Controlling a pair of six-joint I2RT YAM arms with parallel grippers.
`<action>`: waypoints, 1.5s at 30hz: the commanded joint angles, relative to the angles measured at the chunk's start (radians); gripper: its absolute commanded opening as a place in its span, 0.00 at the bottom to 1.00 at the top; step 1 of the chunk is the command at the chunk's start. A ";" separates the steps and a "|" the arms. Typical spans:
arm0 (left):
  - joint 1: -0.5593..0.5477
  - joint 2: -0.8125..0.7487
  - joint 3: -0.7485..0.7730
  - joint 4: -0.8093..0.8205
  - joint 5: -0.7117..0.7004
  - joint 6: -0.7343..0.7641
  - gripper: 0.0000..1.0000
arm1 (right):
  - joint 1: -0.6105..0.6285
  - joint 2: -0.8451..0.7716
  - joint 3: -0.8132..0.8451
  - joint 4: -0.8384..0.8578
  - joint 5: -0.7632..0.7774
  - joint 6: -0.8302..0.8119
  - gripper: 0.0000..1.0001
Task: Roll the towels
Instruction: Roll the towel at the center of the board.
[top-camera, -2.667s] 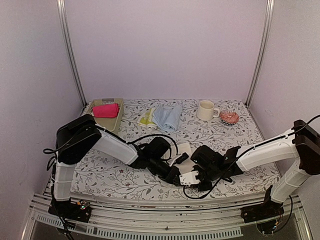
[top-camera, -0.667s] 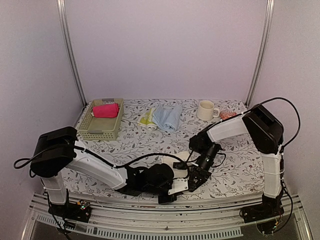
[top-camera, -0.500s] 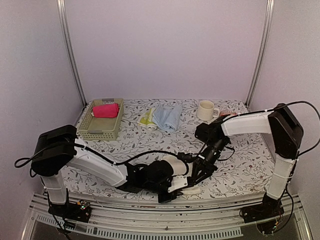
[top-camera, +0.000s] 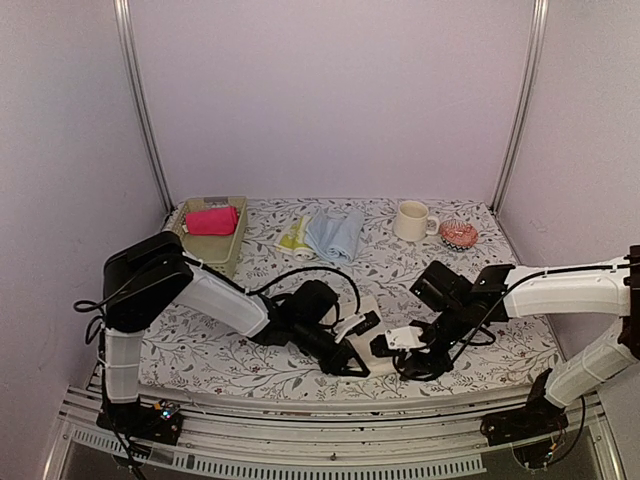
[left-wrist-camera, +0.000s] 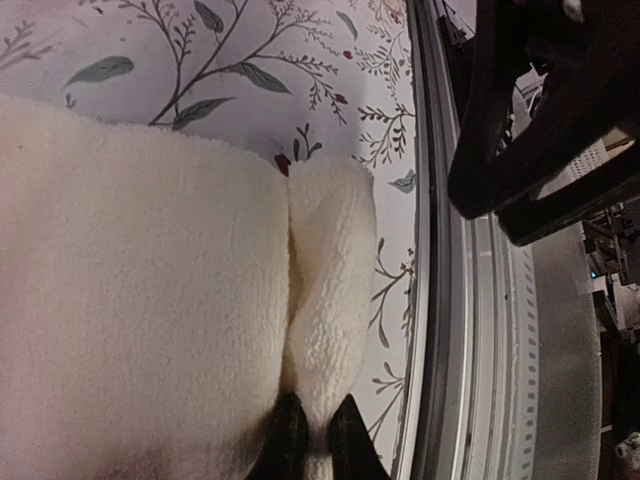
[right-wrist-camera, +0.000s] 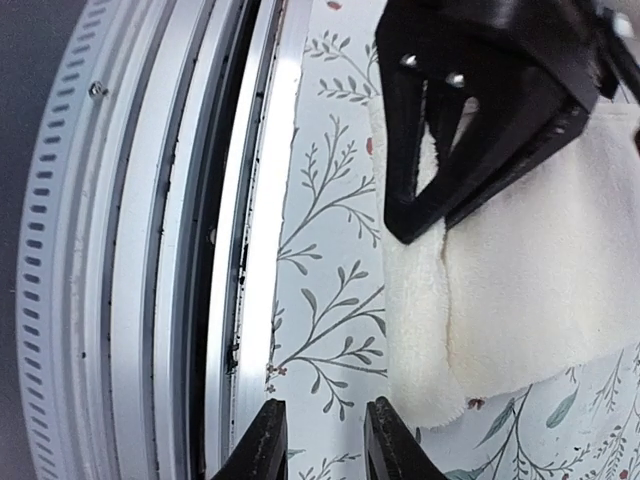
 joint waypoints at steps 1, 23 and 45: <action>0.026 0.069 -0.026 -0.071 0.090 -0.148 0.00 | 0.105 0.020 -0.057 0.204 0.255 0.000 0.30; 0.060 0.098 -0.104 0.111 0.178 -0.281 0.00 | 0.234 0.196 -0.084 0.382 0.400 -0.044 0.25; -0.126 -0.667 -0.522 0.000 -0.712 -0.039 0.41 | 0.069 0.636 0.422 -0.320 -0.280 -0.117 0.03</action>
